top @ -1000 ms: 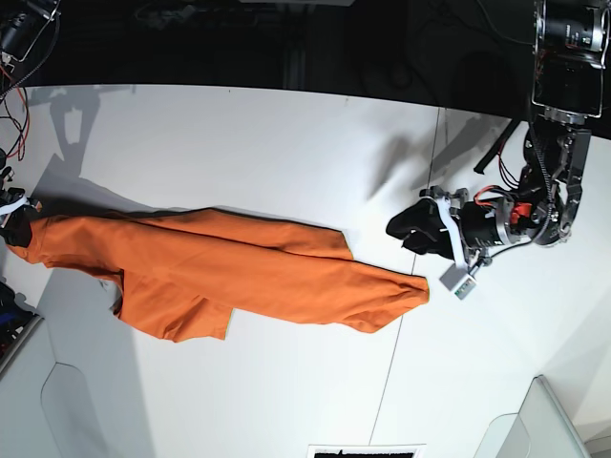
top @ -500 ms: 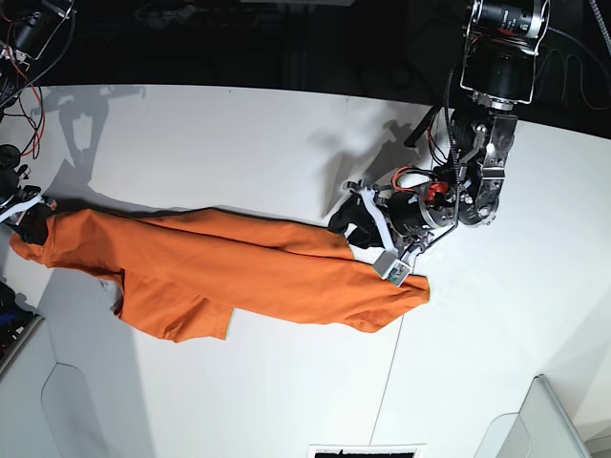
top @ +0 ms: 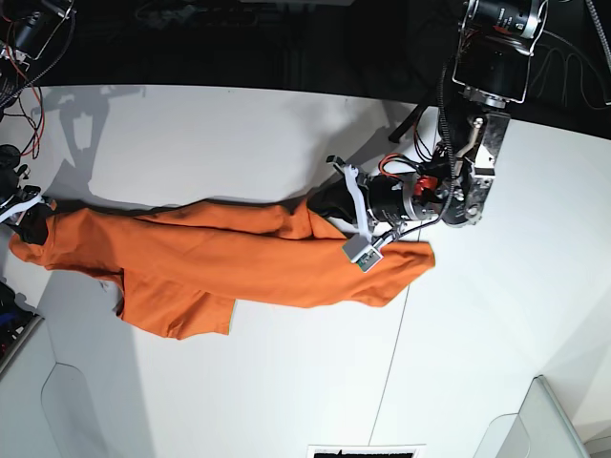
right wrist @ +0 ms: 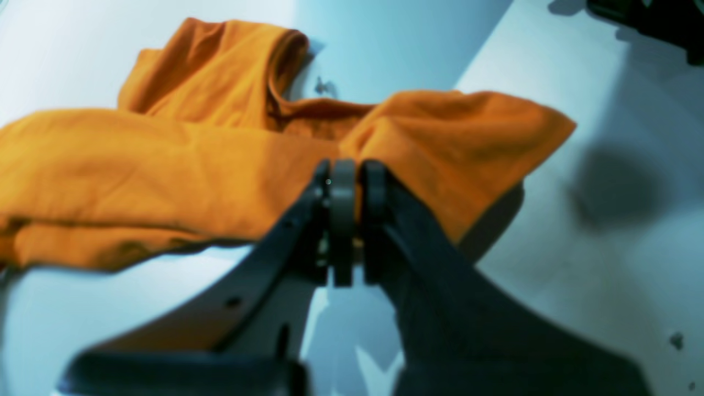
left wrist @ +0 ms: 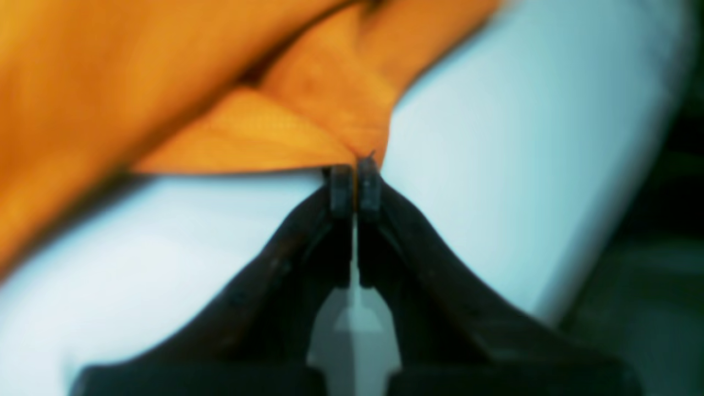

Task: Layout the t-shirt on the table in an organized manner, then fold the t-shirt properly
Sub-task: 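Grasp the shirt edge with the left gripper and fold it inward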

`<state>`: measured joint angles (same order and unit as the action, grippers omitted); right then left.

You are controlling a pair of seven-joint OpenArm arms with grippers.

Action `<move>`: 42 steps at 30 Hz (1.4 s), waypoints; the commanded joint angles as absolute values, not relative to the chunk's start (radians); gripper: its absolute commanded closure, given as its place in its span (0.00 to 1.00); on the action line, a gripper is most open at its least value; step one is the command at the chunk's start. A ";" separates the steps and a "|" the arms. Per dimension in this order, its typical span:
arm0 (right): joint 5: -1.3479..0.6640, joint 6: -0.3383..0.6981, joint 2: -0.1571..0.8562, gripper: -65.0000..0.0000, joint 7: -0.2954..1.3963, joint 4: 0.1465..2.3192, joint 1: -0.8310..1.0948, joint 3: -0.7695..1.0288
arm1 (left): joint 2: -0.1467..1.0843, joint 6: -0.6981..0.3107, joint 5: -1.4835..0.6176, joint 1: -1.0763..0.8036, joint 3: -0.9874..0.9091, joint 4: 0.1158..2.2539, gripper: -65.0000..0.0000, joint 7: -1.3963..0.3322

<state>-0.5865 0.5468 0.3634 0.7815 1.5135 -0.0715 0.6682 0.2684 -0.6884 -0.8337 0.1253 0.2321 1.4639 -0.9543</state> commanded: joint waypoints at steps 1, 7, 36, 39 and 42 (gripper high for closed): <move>-0.606 0.550 0.387 1.00 0.752 1.530 -0.086 0.674 | 0.299 -0.698 -0.916 0.146 0.228 1.512 1.00 -0.976; -0.606 0.550 0.386 1.00 0.752 1.530 -0.086 0.674 | 0.475 -0.698 -1.194 0.147 0.228 1.664 1.00 -1.153; -0.606 0.550 0.382 1.00 0.744 1.530 -0.091 0.673 | 0.405 -0.698 -0.982 0.316 0.228 1.120 0.99 -0.950; -0.629 0.550 0.380 1.00 0.744 1.530 -0.091 0.673 | 0.427 -0.698 -0.984 0.316 0.228 1.120 0.87 -0.950; -0.629 0.550 0.379 1.00 0.745 1.530 -0.091 0.673 | 0.450 -0.698 -1.049 0.316 0.228 1.125 0.81 -0.976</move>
<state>-0.6128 0.5472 0.3592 0.7712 1.5135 -0.0753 0.6678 0.4328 -0.6933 -1.0439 0.2947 0.2329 1.1114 -0.9810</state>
